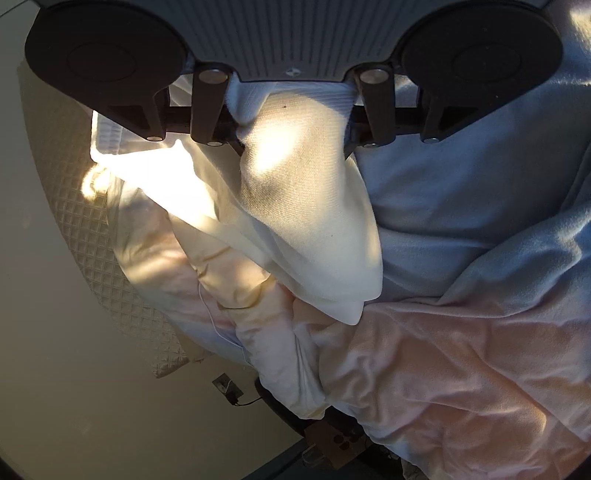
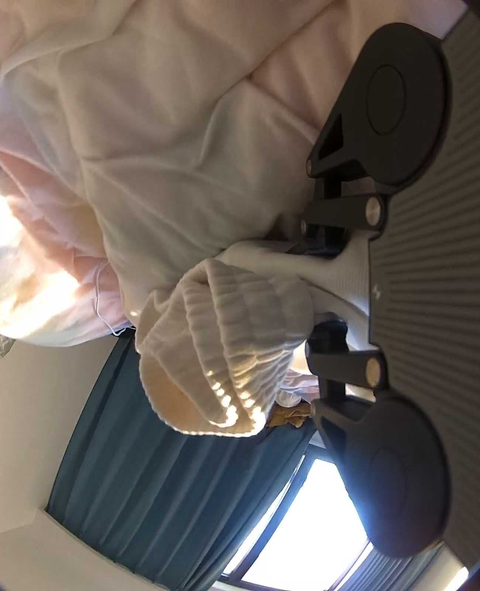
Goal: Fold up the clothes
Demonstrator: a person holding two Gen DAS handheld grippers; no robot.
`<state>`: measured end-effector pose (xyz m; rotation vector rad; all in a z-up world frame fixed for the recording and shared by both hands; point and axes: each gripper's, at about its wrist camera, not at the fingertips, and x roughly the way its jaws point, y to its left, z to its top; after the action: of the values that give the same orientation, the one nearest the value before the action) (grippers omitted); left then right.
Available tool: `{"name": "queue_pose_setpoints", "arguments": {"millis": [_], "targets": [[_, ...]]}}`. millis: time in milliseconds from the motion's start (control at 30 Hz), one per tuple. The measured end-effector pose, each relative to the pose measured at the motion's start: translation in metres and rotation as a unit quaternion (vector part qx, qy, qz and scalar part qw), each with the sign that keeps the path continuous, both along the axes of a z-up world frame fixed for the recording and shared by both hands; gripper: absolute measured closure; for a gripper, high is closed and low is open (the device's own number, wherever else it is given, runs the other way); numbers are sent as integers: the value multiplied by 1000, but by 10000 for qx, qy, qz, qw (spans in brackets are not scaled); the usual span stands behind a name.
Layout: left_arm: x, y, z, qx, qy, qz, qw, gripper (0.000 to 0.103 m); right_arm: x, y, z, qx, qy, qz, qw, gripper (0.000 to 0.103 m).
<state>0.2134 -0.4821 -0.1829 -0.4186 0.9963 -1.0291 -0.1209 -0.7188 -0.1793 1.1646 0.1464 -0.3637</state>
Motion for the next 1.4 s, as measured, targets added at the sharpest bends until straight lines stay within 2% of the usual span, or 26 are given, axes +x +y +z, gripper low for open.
{"name": "queue_pose_setpoints", "arguments": {"millis": [133, 200, 233, 300, 367, 467, 567, 767, 833, 867, 967, 1233, 1300, 1367, 1400], "targets": [[-18, 12, 22, 138, -348, -61, 9993, 47, 1, -5, -1, 84, 38, 29, 10000, 68], [-27, 18, 34, 293, -460, -79, 9985, 38, 1, -4, 4, 126, 130, 68, 9998, 65], [-31, 21, 41, 397, -559, -72, 9976, 37, 0, -3, 8, 143, 211, 94, 9996, 63], [-40, 29, 56, 641, -817, 3, 9946, 24, -2, -1, 17, 105, 423, 130, 9990, 57], [-49, 41, 72, 796, -1122, 113, 9904, 18, -7, 3, 28, -32, 663, 100, 9977, 48], [-65, 57, 97, 950, -1380, 102, 9858, 17, -22, 15, 49, -360, 932, 63, 9950, 42], [-86, 72, 126, 1041, -1694, 152, 9799, 17, -38, 27, 72, -705, 1177, 36, 9905, 41], [-136, 100, 186, 1033, -2188, 78, 9703, 15, -57, 64, 132, -1444, 1205, 223, 9819, 41], [-155, 112, 204, 1083, -2327, 125, 9664, 12, -61, 80, 148, -1676, 1234, 270, 9777, 41], [-163, 118, 212, 1096, -2402, 142, 9644, 5, -62, 88, 156, -1791, 1249, 293, 9754, 41], [-189, 138, 234, 1086, -2664, 144, 9576, 2, -67, 112, 180, -2136, 1292, 363, 9677, 41], [-251, 200, 271, 1319, -3164, 335, 9388, 1, -80, 177, 245, -3041, 1397, 548, 9407, 41], [-264, 214, 275, 1348, -3273, 324, 9347, 1, -83, 193, 251, -3241, 1440, 556, 9334, 41], [-277, 225, 277, 1377, -3365, 345, 9309, 1, -86, 210, 252, -3430, 1489, 550, 9258, 27], [-284, 232, 277, 1295, -3383, 356, 9314, 1, -88, 218, 253, -3524, 1514, 547, 9219, 27]]}}
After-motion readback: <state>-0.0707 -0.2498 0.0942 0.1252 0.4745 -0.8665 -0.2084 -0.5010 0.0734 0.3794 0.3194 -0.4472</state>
